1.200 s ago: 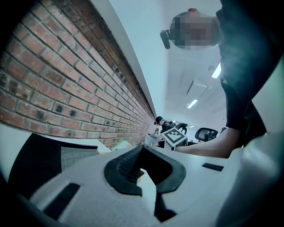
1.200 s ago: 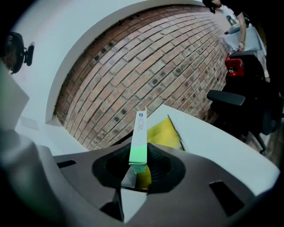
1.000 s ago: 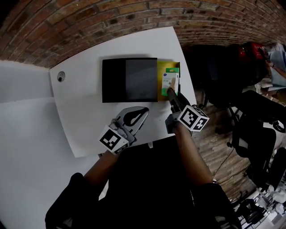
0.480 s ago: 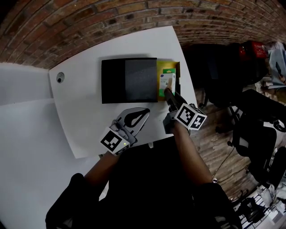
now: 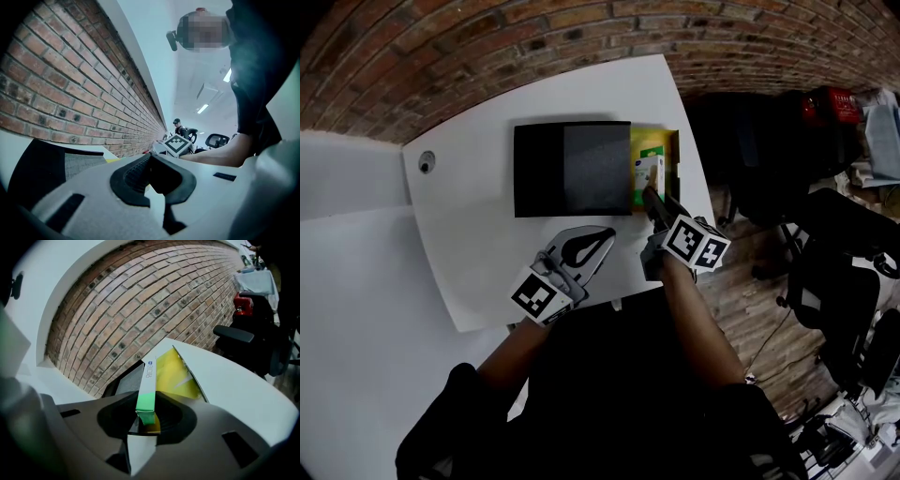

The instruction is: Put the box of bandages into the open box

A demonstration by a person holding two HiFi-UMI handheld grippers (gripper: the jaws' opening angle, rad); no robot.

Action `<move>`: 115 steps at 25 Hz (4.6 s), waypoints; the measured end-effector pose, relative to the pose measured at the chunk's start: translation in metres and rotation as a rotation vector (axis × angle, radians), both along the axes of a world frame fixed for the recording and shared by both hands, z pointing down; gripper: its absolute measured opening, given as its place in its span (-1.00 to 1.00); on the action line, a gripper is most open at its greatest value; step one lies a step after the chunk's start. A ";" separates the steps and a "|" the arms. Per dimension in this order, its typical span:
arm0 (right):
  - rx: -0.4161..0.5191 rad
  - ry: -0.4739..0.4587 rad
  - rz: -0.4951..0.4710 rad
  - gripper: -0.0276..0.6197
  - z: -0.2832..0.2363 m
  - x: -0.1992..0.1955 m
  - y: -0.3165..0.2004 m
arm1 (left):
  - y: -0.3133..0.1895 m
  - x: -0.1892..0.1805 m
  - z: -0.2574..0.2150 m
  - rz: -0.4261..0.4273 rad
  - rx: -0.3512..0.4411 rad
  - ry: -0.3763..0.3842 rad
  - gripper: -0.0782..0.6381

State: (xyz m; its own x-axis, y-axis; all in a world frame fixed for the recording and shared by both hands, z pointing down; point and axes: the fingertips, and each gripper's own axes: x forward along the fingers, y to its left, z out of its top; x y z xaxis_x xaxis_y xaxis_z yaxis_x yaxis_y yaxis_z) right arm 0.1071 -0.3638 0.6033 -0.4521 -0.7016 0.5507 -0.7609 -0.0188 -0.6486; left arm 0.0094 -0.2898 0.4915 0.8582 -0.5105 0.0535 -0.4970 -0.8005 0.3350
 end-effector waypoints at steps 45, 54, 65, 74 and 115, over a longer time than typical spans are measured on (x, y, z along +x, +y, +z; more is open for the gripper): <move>-0.030 0.099 0.029 -0.53 0.011 0.010 -0.002 | 0.012 0.010 0.001 0.054 -0.014 -0.050 -0.74; -0.020 0.134 0.032 -0.53 0.012 0.020 -0.002 | 0.014 0.015 0.000 0.065 -0.006 -0.054 -0.74; 0.012 0.214 0.016 -0.53 0.007 0.023 0.005 | 0.018 0.024 0.001 0.089 -0.001 -0.064 -0.74; 0.037 0.249 0.040 -0.53 0.003 0.031 0.006 | 0.016 0.024 0.004 0.087 -0.003 -0.067 -0.74; 0.768 0.418 -0.112 -0.89 -0.247 0.050 0.071 | 0.024 0.002 -0.128 -0.038 0.259 -0.074 -0.74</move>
State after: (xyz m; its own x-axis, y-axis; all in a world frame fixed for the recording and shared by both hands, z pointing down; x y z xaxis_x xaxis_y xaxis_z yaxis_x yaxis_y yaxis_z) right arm 0.1568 -0.2933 0.3564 -0.4070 -0.9099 0.0806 -0.9102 0.3966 -0.1195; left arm 0.0118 -0.2661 0.3631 0.8366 -0.5474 -0.0211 -0.5442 -0.8349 0.0827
